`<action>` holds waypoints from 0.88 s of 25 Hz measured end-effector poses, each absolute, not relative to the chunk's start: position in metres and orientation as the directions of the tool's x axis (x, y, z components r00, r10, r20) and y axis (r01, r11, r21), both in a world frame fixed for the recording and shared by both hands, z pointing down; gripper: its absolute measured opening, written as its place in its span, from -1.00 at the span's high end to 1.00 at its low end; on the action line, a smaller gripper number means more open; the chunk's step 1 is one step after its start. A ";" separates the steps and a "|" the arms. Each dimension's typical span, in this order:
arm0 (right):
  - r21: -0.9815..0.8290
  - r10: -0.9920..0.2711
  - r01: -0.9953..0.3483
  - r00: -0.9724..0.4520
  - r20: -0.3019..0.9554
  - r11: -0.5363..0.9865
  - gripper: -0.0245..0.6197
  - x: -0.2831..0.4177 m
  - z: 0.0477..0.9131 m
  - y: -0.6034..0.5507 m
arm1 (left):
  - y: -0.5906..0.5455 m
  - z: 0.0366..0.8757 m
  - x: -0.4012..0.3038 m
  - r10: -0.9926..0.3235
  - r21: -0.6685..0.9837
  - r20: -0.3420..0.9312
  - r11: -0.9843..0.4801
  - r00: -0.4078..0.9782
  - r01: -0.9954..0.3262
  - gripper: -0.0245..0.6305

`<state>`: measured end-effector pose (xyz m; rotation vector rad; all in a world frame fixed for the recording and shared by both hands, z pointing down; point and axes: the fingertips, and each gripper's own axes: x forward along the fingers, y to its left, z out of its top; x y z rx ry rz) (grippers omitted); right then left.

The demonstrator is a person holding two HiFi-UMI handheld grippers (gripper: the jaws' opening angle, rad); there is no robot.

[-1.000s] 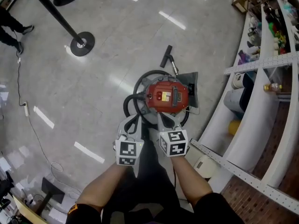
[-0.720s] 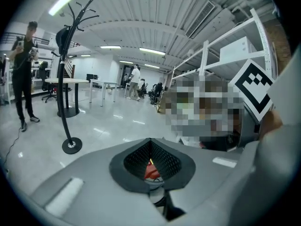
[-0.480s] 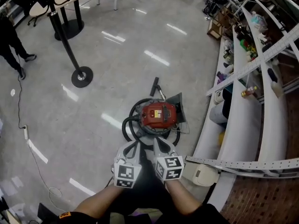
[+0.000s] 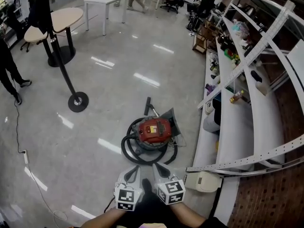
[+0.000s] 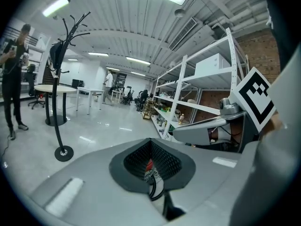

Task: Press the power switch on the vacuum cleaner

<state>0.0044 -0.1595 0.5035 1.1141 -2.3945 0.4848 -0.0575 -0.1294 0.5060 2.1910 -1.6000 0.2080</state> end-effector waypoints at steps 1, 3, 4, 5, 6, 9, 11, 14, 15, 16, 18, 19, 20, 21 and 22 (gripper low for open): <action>-0.116 -0.626 -0.783 -0.568 0.534 0.611 0.95 0.006 0.502 -0.156 | -0.126 0.505 -0.057 -0.874 0.241 0.356 -0.255 0.330 -0.936 0.87; -0.109 -0.633 -0.787 -0.562 0.532 0.607 0.95 0.010 0.501 -0.149 | -0.119 0.505 -0.056 -0.875 0.238 0.354 -0.257 0.330 -0.937 0.87; -0.109 -0.636 -0.790 -0.560 0.531 0.604 0.95 0.011 0.502 -0.146 | -0.116 0.506 -0.057 -0.876 0.238 0.355 -0.255 0.328 -0.937 0.87; -0.111 -0.639 -0.792 -0.558 0.529 0.600 0.95 0.013 0.502 -0.144 | -0.114 0.507 -0.057 -0.875 0.238 0.357 -0.251 0.325 -0.938 0.88; -0.113 -0.644 -0.796 -0.556 0.526 0.595 0.95 0.015 0.502 -0.142 | -0.112 0.509 -0.056 -0.875 0.240 0.361 -0.249 0.324 -0.938 0.88; -0.115 -0.661 -0.808 -0.546 0.515 0.578 0.95 0.028 0.500 -0.134 | -0.107 0.511 -0.051 -0.873 0.236 0.363 -0.253 0.327 -0.938 0.87; -0.111 -0.674 -0.817 -0.537 0.507 0.566 0.95 0.039 0.497 -0.127 | -0.102 0.509 -0.045 -0.872 0.230 0.360 -0.260 0.330 -0.938 0.88; -0.108 -0.694 -0.828 -0.526 0.492 0.551 0.95 0.057 0.488 -0.114 | -0.092 0.500 -0.032 -0.874 0.221 0.350 -0.272 0.336 -0.937 0.88; -0.106 -0.699 -0.829 -0.525 0.485 0.549 0.95 0.062 0.484 -0.110 | -0.089 0.496 -0.027 -0.875 0.218 0.345 -0.277 0.339 -0.936 0.88; -0.105 -0.704 -0.830 -0.525 0.478 0.548 0.95 0.067 0.480 -0.104 | -0.085 0.493 -0.021 -0.876 0.216 0.340 -0.281 0.342 -0.935 0.88; -0.103 -0.711 -0.830 -0.528 0.464 0.549 0.95 0.077 0.474 -0.094 | -0.076 0.487 -0.010 -0.879 0.212 0.329 -0.287 0.345 -0.934 0.88; -0.103 -0.712 -0.828 -0.532 0.458 0.552 0.95 0.081 0.473 -0.088 | -0.071 0.484 -0.004 -0.881 0.210 0.324 -0.288 0.344 -0.934 0.88; -0.105 -0.713 -0.825 -0.538 0.451 0.556 0.95 0.085 0.471 -0.083 | -0.065 0.482 0.001 -0.884 0.208 0.321 -0.286 0.341 -0.936 0.87; -0.107 -0.712 -0.821 -0.545 0.443 0.561 0.95 0.089 0.470 -0.077 | -0.059 0.480 0.006 -0.886 0.205 0.319 -0.282 0.336 -0.937 0.88; -0.109 -0.711 -0.816 -0.553 0.434 0.568 0.95 0.092 0.468 -0.071 | -0.052 0.479 0.011 -0.889 0.201 0.318 -0.276 0.329 -0.940 0.88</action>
